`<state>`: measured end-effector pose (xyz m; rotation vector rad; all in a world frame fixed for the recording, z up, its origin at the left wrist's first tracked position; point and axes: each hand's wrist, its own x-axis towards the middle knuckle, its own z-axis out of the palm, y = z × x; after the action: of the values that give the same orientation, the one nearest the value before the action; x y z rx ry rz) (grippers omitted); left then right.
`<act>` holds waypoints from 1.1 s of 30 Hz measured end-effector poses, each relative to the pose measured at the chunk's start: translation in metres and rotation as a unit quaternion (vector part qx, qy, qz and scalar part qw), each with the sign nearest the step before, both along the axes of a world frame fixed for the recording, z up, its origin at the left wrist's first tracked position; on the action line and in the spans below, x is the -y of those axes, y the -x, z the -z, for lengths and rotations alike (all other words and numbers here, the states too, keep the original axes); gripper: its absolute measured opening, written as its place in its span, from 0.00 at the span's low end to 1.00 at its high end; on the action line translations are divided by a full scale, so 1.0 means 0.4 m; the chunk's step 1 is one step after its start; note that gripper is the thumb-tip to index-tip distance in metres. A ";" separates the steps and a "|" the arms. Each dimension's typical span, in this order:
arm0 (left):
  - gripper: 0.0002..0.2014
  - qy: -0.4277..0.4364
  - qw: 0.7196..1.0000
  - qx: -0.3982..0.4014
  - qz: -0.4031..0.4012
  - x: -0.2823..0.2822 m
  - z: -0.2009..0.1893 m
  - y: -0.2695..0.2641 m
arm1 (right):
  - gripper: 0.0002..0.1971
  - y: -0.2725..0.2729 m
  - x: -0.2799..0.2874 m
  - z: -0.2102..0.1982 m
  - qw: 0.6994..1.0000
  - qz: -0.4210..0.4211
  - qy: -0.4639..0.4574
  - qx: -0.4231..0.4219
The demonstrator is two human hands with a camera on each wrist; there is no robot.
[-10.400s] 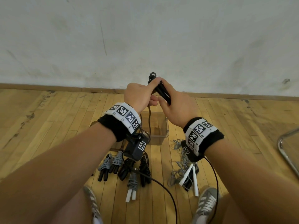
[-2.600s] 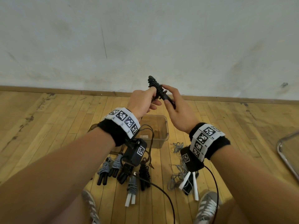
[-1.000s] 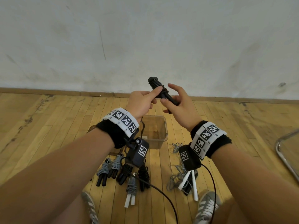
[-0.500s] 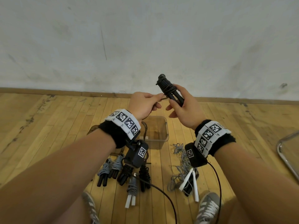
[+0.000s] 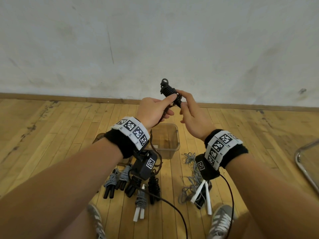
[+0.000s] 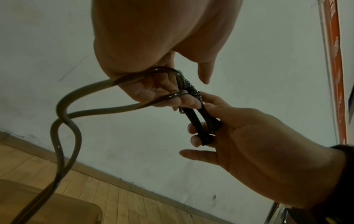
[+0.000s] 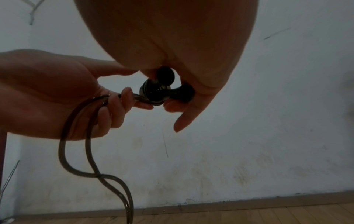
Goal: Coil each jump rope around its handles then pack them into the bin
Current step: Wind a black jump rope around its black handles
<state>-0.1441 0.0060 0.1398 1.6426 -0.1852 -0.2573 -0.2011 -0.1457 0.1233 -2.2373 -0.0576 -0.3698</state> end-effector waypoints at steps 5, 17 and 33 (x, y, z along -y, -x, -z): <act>0.23 -0.006 1.000 -0.002 -0.019 0.004 -0.002 0.001 | 0.26 0.001 -0.009 0.001 0.999 -0.003 -0.026 0.025; 0.24 -0.002 0.999 0.037 0.023 0.001 0.003 -0.006 | 0.10 0.005 -0.011 -0.017 0.965 -0.043 -0.246 -0.076; 0.14 -0.019 1.000 -0.001 -0.011 0.002 0.001 -0.001 | 0.28 -0.016 0.016 0.016 0.994 0.069 0.085 0.010</act>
<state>-0.1436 0.0054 0.1396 1.6805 -0.1601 -0.2472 -0.1947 -0.1522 0.1170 -2.4135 0.0566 -0.4773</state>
